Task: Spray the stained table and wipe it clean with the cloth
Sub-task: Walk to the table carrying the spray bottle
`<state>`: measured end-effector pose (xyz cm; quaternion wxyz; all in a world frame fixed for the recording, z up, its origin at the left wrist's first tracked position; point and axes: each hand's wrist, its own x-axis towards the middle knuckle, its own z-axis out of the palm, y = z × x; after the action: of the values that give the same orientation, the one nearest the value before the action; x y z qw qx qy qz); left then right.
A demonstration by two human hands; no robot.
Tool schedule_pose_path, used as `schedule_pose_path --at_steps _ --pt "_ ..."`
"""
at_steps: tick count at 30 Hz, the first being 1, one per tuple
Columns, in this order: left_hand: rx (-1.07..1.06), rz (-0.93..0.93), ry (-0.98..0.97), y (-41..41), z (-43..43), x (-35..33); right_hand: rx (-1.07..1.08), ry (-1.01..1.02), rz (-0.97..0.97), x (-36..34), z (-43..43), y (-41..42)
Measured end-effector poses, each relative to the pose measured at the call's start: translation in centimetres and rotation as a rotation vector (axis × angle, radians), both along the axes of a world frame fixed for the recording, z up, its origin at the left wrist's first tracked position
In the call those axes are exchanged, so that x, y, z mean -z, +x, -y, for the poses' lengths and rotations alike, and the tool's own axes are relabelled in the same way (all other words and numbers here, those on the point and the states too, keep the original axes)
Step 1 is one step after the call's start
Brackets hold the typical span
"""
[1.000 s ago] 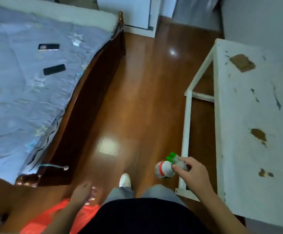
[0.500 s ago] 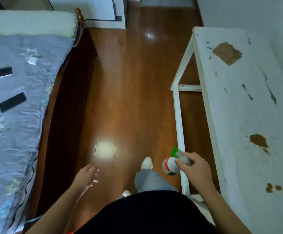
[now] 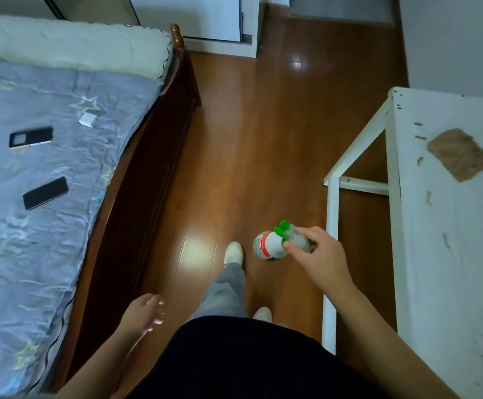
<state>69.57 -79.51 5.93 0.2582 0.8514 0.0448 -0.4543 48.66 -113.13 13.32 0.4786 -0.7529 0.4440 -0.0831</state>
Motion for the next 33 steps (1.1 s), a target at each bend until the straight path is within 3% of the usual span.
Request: schedule_pose_path --at_steps 15,23,29,33 --pt "0.498 -0.008 -0.12 19.0 32.5 -0.4 0.456 -0.015 -0.214 0.7 14.9 3.6" --pt "0.548 -0.004 -0.033 25.1 42.9 0.5 0.471 0.056 -0.246 3.1 27.6 8.5" --pt "0.476 0.06 0.014 29.3 48.9 -0.7 0.331 0.085 -0.123 2.0 37.0 15.3" --pt "0.52 0.074 0.01 32.3 55.2 -1.3 0.348 0.051 -0.042 0.7 42.1 18.9"
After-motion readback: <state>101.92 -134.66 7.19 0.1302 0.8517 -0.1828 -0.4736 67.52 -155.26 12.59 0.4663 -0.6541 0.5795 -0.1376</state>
